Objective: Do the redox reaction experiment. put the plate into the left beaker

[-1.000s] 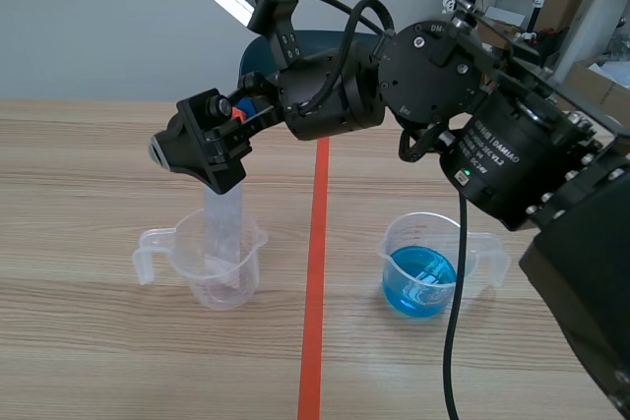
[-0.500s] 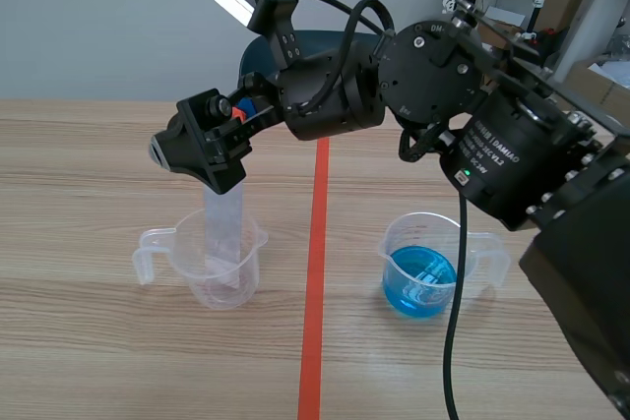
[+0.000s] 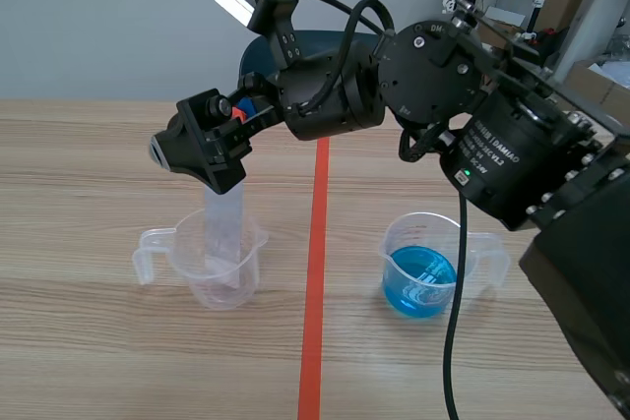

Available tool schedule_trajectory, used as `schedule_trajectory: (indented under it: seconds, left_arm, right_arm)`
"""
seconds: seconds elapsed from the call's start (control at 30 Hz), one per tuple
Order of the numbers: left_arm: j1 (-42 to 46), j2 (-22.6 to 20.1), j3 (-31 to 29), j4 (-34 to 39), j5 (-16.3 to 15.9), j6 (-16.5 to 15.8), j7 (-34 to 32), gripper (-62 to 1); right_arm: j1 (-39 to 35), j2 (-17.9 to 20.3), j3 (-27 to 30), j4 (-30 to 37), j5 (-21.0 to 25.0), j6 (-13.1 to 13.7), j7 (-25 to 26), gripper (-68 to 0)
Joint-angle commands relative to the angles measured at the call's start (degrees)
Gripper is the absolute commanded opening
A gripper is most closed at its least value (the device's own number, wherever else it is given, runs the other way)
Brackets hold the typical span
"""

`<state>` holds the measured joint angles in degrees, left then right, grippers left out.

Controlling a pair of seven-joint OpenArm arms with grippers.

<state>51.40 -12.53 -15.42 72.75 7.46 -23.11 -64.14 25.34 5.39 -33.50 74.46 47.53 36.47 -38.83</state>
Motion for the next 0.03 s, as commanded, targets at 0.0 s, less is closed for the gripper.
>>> schedule_trajectory:
  seconds: [0.0]
  left_arm:
    - [-0.2, 0.0, -0.4, 1.1, -0.8, -0.1, -1.1, 1.4]
  right_arm:
    - [1.2, -0.3, 0.0, 0.6, 0.4, 0.4, 0.8, -0.8]
